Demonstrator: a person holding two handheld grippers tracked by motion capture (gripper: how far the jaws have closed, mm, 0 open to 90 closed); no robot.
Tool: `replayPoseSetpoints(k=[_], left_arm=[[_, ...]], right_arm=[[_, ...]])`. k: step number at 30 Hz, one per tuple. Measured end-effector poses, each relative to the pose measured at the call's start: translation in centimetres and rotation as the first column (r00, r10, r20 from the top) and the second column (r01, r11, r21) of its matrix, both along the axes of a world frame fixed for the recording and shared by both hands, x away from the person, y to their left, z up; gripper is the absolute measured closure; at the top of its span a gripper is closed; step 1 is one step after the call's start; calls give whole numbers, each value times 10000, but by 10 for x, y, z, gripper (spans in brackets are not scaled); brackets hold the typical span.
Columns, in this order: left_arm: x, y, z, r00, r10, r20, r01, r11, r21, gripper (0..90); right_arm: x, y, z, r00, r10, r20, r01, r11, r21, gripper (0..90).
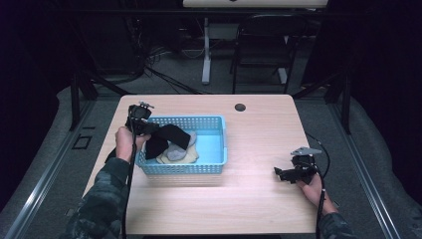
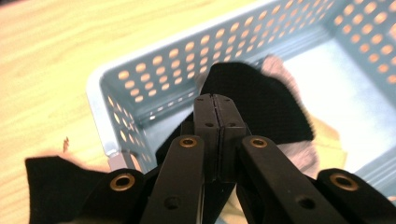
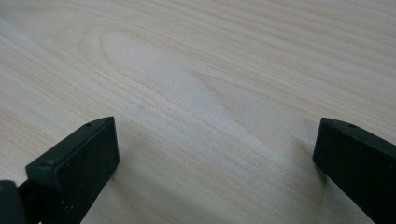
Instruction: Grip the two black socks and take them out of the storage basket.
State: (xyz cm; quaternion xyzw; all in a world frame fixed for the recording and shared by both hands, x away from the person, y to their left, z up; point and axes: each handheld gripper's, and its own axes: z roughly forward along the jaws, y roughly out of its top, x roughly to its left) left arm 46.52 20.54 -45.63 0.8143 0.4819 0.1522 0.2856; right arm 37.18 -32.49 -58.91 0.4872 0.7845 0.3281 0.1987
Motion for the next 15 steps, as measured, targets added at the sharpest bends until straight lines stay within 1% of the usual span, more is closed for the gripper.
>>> replayPoseSetpoints(k=[1, 2, 4, 8, 9, 11, 15], left_arm=[[0, -1, 3, 10000, -38, -22, 38, 10000, -11, 897], [-1, -2, 6, 10000, -78, 56, 78, 10000, -37, 897], [-2, -2, 10, 9999, -121, 89, 122, 9999, -44, 897], [-3, -3, 17, 9996, -191, 204, 197, 9994, -279, 897], [-3, -3, 18, 9995, -272, 127, 276, 9993, -269, 897], [-3, -4, 22, 9993, -294, 224, 299, 9992, -258, 897], [-4, -4, 32, 9988, -348, 346, 362, 9986, -394, 896]], right_arm=[[0, 0, 0, 10000, -1, -1, 1, 10000, -1, 0], [0, 0, 0, 10000, 0, 5, 0, 10000, 1, 0], [0, 0, 0, 10000, 1, -2, -1, 10000, -2, 0], [0, 0, 0, 10000, 2, 0, -2, 10000, -3, 0], [0, 0, 0, 10000, 2, 1, -2, 10000, -3, 0], [0, 0, 0, 10000, 2, -4, -2, 10000, -1, 0], [0, 0, 0, 10000, 1, 0, -1, 10000, 1, 0]])
